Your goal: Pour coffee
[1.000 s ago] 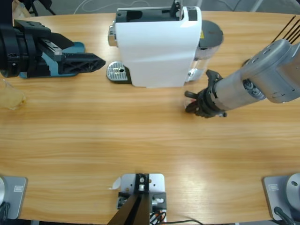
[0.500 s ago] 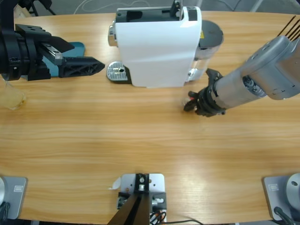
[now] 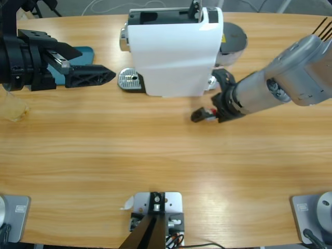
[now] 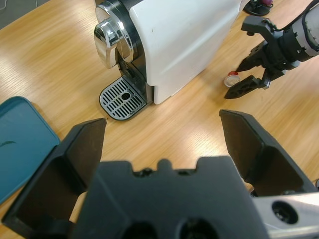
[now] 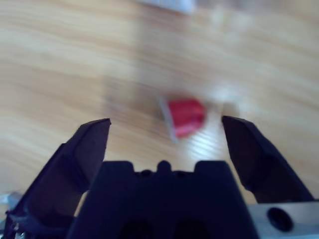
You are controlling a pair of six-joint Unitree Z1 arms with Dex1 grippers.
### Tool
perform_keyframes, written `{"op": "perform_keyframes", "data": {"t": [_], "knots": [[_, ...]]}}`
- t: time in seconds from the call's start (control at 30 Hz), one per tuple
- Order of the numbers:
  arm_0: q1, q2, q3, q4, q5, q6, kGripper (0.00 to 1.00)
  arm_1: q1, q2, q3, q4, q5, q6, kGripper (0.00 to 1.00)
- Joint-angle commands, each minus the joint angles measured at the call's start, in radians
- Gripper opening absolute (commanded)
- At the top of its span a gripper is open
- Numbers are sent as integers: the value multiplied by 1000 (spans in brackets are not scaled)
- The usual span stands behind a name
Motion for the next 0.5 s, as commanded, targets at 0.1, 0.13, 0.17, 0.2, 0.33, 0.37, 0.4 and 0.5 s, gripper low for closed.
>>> {"op": "perform_keyframes", "data": {"t": [0.1, 0.13, 0.17, 0.2, 0.33, 0.37, 0.4, 0.5], "knots": [[-10, -10, 24, -5, -7, -13, 1000, -69, 10, 86, -98, 69, -148, 891], [-10, -10, 24, -5, -7, -15, 1000, -71, 10, 88, -98, 66, -147, 868], [-10, -9, 24, -5, -7, -17, 1000, -72, 11, 91, -98, 65, -146, 854], [-10, -9, 24, -5, -7, -17, 1000, -72, 12, 93, -100, 64, -144, 846], [-10, -9, 26, -5, -7, -17, 1000, -72, 20, 99, -142, 62, -136, 844], [-10, -10, 26, -5, -7, -17, 1000, -74, 24, 99, -152, 62, -136, 844], [-10, -12, 26, -5, -7, -17, 1000, -75, 28, 98, -158, 62, -136, 844], [-10, -14, 27, -5, -7, -17, 1000, -78, 36, 100, -172, 67, -136, 720]]}}
